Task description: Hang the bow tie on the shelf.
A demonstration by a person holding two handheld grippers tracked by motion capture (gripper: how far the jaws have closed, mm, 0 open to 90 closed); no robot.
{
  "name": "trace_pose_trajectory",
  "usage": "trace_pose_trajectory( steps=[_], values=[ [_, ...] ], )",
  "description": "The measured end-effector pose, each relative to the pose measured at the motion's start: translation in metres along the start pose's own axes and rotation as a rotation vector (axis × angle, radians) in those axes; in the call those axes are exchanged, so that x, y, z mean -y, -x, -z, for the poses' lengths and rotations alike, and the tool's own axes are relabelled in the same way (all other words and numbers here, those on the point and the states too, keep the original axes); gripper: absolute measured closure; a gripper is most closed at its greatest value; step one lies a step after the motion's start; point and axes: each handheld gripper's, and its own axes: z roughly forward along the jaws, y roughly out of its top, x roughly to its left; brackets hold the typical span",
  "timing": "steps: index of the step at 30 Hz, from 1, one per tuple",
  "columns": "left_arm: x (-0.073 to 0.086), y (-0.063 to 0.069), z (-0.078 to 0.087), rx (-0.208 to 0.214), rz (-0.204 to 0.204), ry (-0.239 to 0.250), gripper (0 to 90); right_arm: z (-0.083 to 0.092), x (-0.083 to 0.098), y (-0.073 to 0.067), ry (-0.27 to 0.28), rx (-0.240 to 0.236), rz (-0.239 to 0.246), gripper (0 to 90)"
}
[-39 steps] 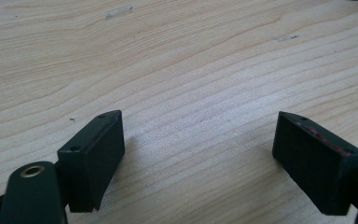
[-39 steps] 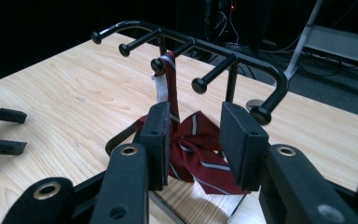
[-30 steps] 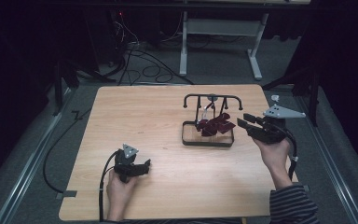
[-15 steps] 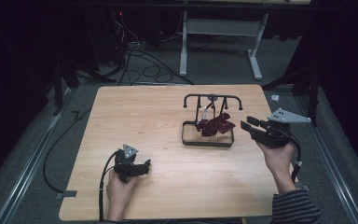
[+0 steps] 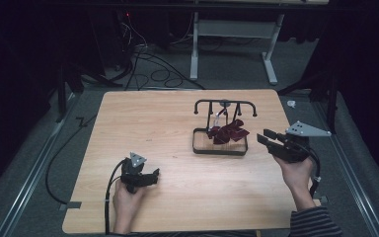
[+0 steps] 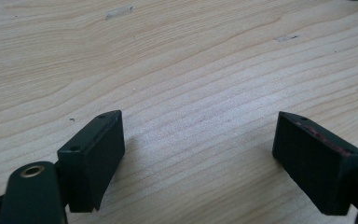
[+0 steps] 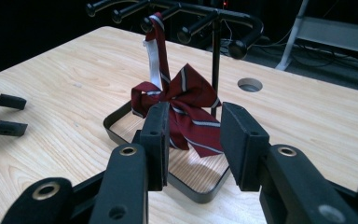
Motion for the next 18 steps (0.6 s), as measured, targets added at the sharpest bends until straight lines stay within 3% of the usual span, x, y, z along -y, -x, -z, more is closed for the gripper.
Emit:
trace_pose_trajectory(
  steps=[18],
  values=[
    [0.0,0.0,0.0,0.0,0.0,0.001,17.1,0.004,0.017,0.004,-0.01,0.0,-0.038,64.6]
  ],
)
